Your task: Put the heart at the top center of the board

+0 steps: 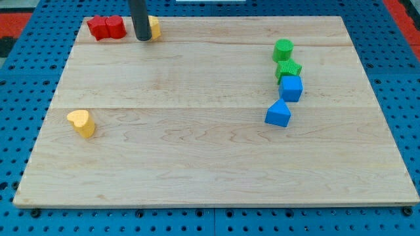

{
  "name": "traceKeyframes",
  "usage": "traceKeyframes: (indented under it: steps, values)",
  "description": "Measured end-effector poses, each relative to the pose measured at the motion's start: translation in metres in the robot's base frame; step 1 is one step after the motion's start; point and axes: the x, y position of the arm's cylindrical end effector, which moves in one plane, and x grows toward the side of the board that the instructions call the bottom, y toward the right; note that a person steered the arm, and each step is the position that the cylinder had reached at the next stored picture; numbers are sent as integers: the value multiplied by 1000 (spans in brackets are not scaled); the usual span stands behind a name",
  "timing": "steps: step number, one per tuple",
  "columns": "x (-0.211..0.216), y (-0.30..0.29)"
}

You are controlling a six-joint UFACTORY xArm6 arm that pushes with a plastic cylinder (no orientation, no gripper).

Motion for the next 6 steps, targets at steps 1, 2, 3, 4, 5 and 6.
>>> traceKeyframes:
  steps: [1, 2, 3, 4, 5, 6]
  values:
    - [91, 1]
    - [216, 1]
    - [284, -45]
    - [250, -102]
    - [219, -105]
    - [210, -66]
